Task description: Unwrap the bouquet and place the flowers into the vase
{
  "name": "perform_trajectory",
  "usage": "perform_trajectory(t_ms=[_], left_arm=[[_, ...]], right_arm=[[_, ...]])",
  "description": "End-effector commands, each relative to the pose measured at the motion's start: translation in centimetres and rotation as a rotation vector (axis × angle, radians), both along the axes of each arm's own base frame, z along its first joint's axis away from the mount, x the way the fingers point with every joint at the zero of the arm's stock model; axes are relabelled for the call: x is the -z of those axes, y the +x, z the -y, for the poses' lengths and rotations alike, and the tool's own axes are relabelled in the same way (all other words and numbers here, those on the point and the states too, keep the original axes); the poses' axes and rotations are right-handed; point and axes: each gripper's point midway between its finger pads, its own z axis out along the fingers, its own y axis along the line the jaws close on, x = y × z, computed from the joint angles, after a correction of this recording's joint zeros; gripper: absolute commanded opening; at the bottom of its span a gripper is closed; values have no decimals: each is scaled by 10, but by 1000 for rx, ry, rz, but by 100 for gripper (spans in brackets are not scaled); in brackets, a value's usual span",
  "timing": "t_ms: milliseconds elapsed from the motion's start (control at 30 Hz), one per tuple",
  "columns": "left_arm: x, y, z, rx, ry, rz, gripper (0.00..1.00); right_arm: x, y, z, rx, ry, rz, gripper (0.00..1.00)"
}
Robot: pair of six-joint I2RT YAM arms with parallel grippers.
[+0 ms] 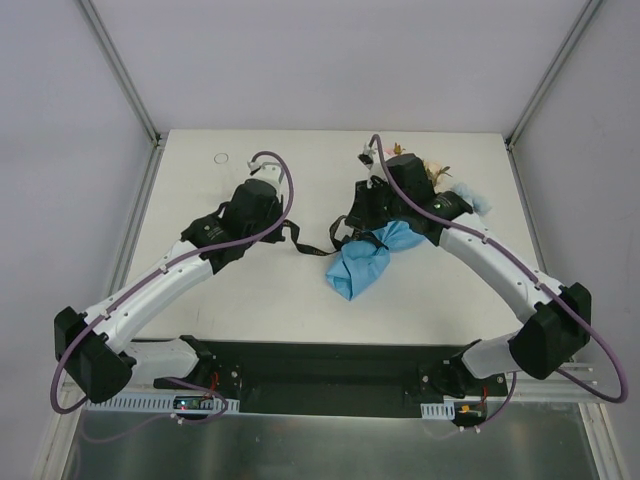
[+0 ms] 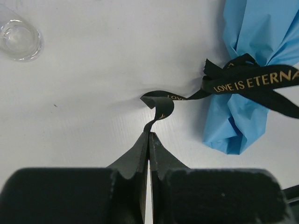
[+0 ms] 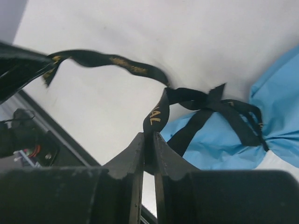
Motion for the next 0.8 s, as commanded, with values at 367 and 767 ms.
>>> perform_trajectory(t_ms=[367,767], left_arm=[[-25,16,-33,-163,20,81,32],[-33,-9,70,345,-228,-56,59]], right_arm=[[5,-10,-30,-123,6,-98,71],[100,31,72,24,-341,-183,48]])
